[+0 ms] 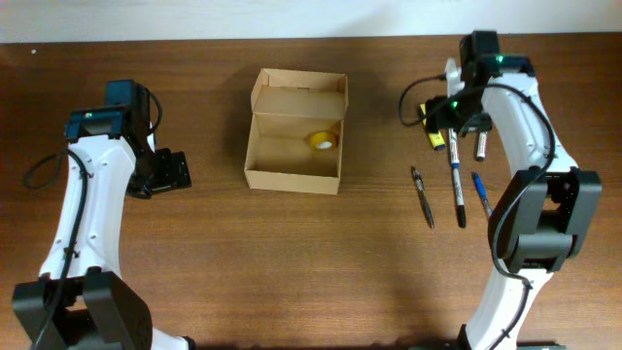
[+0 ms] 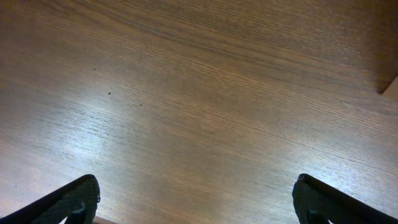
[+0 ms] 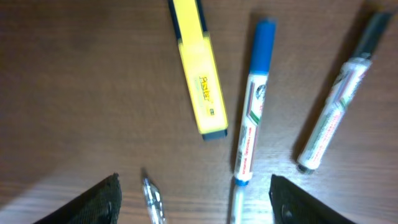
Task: Pack container
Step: 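Grasp the yellow highlighter with the right gripper and lift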
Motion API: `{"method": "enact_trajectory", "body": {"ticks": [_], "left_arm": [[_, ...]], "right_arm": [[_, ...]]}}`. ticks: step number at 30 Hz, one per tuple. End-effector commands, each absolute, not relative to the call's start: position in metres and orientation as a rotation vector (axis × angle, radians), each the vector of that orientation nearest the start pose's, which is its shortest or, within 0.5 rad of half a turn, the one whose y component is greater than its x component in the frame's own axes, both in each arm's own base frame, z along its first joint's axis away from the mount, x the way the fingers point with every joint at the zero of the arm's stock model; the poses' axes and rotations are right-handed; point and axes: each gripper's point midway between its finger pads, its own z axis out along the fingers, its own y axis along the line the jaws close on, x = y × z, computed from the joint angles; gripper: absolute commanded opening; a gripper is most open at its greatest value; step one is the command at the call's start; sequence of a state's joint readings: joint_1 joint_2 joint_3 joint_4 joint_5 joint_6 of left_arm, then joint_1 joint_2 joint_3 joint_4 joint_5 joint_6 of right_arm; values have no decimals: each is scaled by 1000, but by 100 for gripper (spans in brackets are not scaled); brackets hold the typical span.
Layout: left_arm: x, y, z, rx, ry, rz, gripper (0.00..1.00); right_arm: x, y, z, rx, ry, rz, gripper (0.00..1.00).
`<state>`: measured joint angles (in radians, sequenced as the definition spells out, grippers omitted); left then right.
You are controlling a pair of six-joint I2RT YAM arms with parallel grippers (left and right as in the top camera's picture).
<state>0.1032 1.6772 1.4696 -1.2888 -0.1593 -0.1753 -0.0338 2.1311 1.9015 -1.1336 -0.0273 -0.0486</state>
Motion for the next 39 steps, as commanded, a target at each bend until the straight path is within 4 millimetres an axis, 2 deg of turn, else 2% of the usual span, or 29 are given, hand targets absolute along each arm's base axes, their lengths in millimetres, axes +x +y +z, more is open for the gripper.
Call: {"method": "enact_trajectory", "body": {"ticks": [1,5,16,22,29,33,35,39], "left_arm": [[313,60,142,-419,3021,231,100],[313,60,142,-419,3021,231,100],[313,60,142,-419,3022,231,100],[313,60,142,-419,3022,231,100],[313,60,142,-419,3022,231,100],[313,60,142,-419,3021,231,100],[313,60,142,-419,3022,231,100],[313,60,142,-419,3022,231,100]], "right_arm": [[484,-8,111,-12,2904,50,75],[494,-8,106,-12,2943,59,76],[490,6,46,-79,3072,116,76],[493,13,29,-161,3082,116,72],[492,12,0,-219,3118,106,66],[491,11,-8,-239,3126,106,64],[491,11,-10,-239,3131,107,58],[490,12,-16,-240,3139,108,58]]}}
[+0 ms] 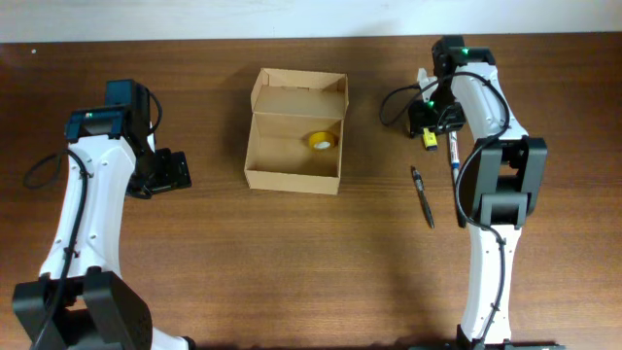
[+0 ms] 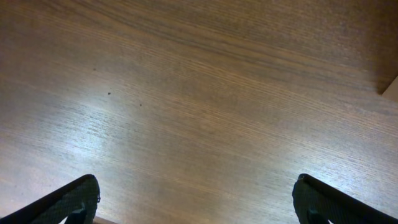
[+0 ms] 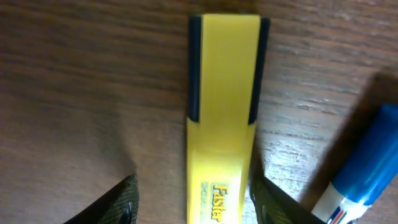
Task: Pack container
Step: 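Grasp the yellow highlighter with the right gripper and lift, then carry the highlighter with the right gripper into the box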
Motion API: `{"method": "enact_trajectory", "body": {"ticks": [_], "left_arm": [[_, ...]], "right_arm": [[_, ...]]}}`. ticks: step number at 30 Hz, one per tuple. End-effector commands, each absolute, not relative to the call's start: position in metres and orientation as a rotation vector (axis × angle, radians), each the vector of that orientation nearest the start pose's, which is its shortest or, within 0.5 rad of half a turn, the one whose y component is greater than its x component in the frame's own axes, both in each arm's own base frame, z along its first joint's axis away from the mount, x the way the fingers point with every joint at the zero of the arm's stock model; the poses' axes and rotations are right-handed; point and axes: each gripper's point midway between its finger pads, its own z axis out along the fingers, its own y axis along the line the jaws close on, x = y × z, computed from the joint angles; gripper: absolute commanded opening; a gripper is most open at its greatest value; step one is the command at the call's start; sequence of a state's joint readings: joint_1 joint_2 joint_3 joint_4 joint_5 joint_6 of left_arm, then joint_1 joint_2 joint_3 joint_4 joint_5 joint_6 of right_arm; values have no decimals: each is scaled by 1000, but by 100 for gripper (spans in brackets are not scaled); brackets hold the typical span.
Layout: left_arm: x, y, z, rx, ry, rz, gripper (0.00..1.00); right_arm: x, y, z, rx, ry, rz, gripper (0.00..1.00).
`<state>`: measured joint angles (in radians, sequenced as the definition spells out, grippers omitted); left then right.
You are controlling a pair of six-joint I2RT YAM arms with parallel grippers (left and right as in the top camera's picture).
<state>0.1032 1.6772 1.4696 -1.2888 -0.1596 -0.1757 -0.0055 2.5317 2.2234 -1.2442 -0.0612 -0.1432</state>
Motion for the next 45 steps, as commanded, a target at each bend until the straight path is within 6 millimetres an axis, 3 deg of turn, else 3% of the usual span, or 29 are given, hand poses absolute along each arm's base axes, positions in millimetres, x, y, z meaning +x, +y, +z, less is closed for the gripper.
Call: {"method": "enact_trajectory", "body": {"ticks": [1,4,8,12,14,18,24,28,33,37,45], "left_arm": [[313,60,142,-419,3022,231,100],[313,60,142,-419,3022,231,100],[313,60,142,-419,3022,231,100],[313,60,142,-419,3021,231,100],[313,60,142,-419,3022,231,100],[313,60,142,-419,3022,231,100],[313,60,142,-419,3022,231,100],[313,60,142,-419,3022,231,100],[313,60,142,-419,3022,231,100],[313,60,142,-419,3022,231,100],[313,60,142,-419,3021,231,100]], "right_arm": [[490,12,-16,-240,3141,108,52],[489,12,-17,-238,3144,109,39],[487,13,-17,-195,3153,126,5],[483,20,-8,-183,3164,191,4],[487,26,8,-177,3137,246,4],[500,30,64,-194,3038,228,4],[507,48,181,-228,2811,196,4],[489,77,254,-316,2660,154,4],[453,127,314,-529,2498,58,4],[424,178,319,-854,2419,46,4],[397,246,270,-1291,2379,87,4]]}}
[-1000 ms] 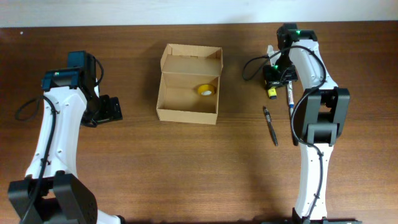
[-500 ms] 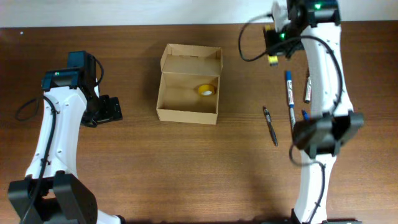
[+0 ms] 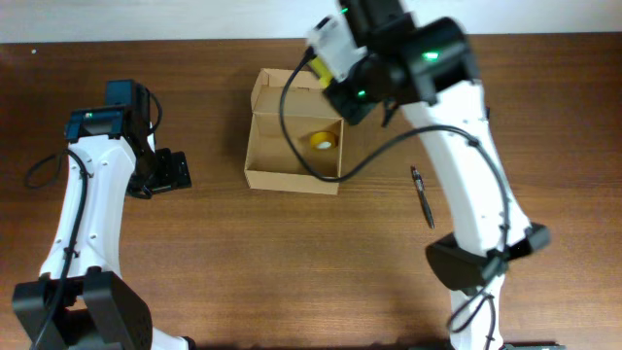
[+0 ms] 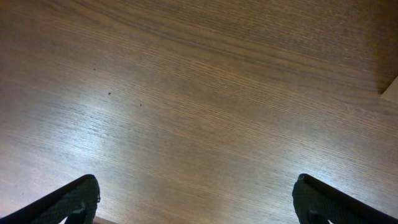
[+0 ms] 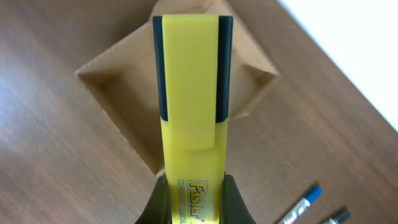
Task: Pack container
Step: 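Carry the highlighter with the right gripper into the box, then release the highlighter and move the right gripper to the blue marker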
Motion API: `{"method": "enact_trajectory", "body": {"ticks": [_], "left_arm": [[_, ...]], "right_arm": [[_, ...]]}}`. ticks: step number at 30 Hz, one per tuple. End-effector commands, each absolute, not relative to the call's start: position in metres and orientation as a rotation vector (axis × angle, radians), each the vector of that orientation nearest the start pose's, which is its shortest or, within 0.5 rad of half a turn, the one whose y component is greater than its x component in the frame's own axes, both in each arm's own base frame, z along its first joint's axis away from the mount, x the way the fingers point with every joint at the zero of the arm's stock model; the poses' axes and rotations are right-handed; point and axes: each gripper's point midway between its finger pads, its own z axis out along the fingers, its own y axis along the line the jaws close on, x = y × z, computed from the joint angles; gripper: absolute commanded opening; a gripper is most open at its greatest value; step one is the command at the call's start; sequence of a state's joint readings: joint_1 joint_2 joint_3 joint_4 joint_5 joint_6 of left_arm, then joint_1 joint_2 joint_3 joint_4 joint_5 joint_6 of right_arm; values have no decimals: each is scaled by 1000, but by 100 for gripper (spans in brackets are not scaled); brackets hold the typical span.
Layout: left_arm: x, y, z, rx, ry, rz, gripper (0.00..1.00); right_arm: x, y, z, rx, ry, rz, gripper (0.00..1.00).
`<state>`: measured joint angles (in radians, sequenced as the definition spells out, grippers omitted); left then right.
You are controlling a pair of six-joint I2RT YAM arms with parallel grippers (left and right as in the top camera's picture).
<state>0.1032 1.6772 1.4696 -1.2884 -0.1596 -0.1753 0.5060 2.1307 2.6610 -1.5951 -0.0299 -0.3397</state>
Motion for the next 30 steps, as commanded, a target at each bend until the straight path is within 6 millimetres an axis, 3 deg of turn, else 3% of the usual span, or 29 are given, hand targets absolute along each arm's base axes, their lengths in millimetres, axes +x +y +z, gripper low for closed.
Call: {"method": "enact_trajectory", "body": {"ticks": [1,8,15,22,30], "left_arm": [[313,60,142,-419,3022,231,100],[313,60,142,-419,3022,231,100],[313,60,142,-419,3022,231,100],[313,60,142,-419,3021,231,100],[313,60,142,-419,3022,231,100]], "right_arm": [[395,254,263,-1353,2363,104,4],[389,293,205,-1631,2323,177,4],[412,313,153,-1700,2304,200,4],[428,308,114,-1692,2363,207,4],[428,303,81,-1693,2437,301,4]]}}
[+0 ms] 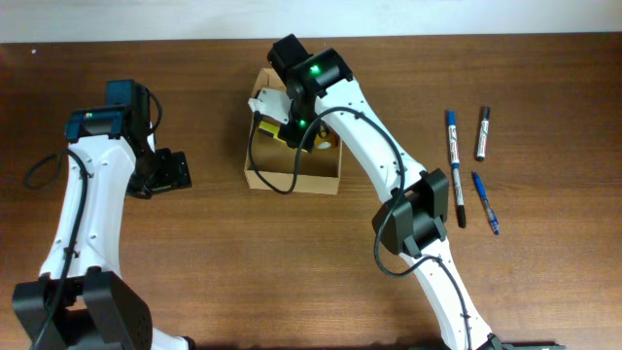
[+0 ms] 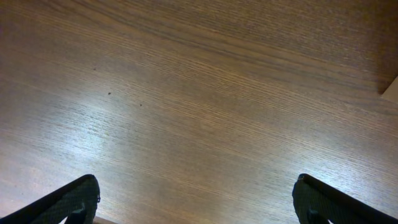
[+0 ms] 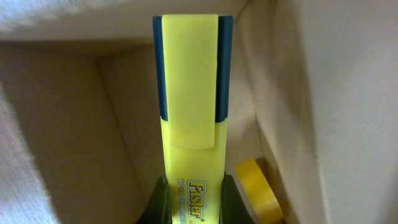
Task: Pack container
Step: 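Release the highlighter and move the right gripper to the blue marker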
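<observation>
A yellow highlighter [image 3: 189,106] with dark blue sides is clamped between my right gripper's [image 3: 194,200] black fingers [image 3: 160,200]. It hangs inside the open cardboard box [image 1: 292,181], nose towards the box floor, with brown walls [image 3: 56,137] all round. A yellow tape roll [image 3: 257,188] lies on the floor just right of it. From overhead the right gripper [image 1: 285,124] reaches into the box's left half, the highlighter [image 1: 278,133] partly showing. My left gripper [image 1: 171,170] rests left of the box, open over bare wood [image 2: 199,112].
Right of the box lie a blue-capped marker [image 1: 452,131], a black-capped marker [image 1: 481,133], a black pen [image 1: 459,202] and a blue pen [image 1: 485,202]. The right arm's links [image 1: 389,160] span the table between box and pens. A box corner [image 2: 390,87] edges into the left wrist view.
My right gripper, still shut on the highlighter, was above the box and is now down inside it, beside the tape roll. The left arm has not moved.
My right gripper was open above the pens and highlighter on the table's right side. Then its fingers stood either side of the highlighter. Then it held the highlighter above the box, and now holds it inside. The left arm stayed still throughout.
</observation>
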Motion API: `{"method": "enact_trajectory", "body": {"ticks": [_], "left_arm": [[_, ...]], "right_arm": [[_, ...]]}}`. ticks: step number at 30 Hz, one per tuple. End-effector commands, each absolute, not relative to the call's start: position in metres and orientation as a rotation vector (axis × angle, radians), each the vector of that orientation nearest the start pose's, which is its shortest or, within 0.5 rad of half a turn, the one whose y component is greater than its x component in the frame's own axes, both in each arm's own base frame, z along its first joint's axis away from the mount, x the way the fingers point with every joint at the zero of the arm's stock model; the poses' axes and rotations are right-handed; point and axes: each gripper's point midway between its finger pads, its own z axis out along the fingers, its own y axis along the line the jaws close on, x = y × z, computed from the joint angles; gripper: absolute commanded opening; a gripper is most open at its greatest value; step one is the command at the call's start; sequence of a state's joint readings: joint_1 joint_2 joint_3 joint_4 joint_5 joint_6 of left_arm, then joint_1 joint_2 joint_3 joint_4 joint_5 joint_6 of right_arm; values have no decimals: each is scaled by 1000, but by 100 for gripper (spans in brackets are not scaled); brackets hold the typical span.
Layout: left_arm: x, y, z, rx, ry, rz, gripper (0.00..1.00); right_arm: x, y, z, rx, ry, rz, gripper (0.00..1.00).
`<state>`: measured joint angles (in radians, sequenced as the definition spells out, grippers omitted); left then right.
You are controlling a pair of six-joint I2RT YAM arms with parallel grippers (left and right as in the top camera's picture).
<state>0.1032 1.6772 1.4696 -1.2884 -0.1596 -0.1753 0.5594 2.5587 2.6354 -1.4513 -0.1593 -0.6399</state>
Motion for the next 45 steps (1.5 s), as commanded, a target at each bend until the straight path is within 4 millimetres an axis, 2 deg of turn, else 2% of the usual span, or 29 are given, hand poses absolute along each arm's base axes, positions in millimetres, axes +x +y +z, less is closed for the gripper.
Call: {"method": "enact_trajectory", "body": {"ticks": [1,6,12,14,17,20,21,22,23,24,25,26,27,28,30,35,37,39,42,43,45], "left_arm": [[313,60,142,-419,3021,231,100],[313,60,142,-419,3021,231,100],[313,60,142,-419,3022,231,100],[313,60,142,-419,3022,231,100],[313,60,142,-419,3022,231,100],[313,60,142,-419,3022,231,100],[313,60,142,-419,3022,231,100],[313,60,142,-419,3022,231,100],[313,60,142,-419,3022,231,100],[313,60,142,-419,3021,231,100],[313,60,142,-419,3021,231,100],[313,60,142,-419,3021,231,100],[313,60,142,-419,3022,231,100],[313,60,142,-419,3021,231,100],[313,60,142,-419,3022,231,100],[313,60,142,-419,3022,231,100],[313,60,142,-419,3021,231,100],[313,60,142,-419,3022,231,100],[313,60,142,-419,3021,231,100],[313,60,142,-419,3021,231,100],[313,60,142,-419,3022,231,100]], "right_arm": [[426,304,78,-1696,2444,320,4],[420,301,55,-1715,2483,334,4],[419,298,50,-1692,2524,324,5],[422,293,50,-1642,2565,272,22],[420,289,58,-1614,2592,251,36],[423,288,78,-1597,2557,224,52],[425,285,89,-1586,2538,194,63],[427,283,99,-1576,2523,166,69],[429,280,111,-1561,2507,138,62],[429,278,120,-1542,2499,124,43],[430,277,132,-1507,2492,108,34],[431,276,147,-1471,2476,100,34],[430,275,160,-1450,2455,94,49],[430,272,175,-1427,2434,79,54],[431,261,208,-1337,2403,11,51],[433,212,305,-995,2318,-100,44],[432,177,341,-830,2293,-98,42],[434,135,368,-642,2282,-104,42],[436,62,386,-368,2289,-105,46],[435,42,384,-319,2299,-92,51],[437,8,369,-230,2331,-55,54]]}}
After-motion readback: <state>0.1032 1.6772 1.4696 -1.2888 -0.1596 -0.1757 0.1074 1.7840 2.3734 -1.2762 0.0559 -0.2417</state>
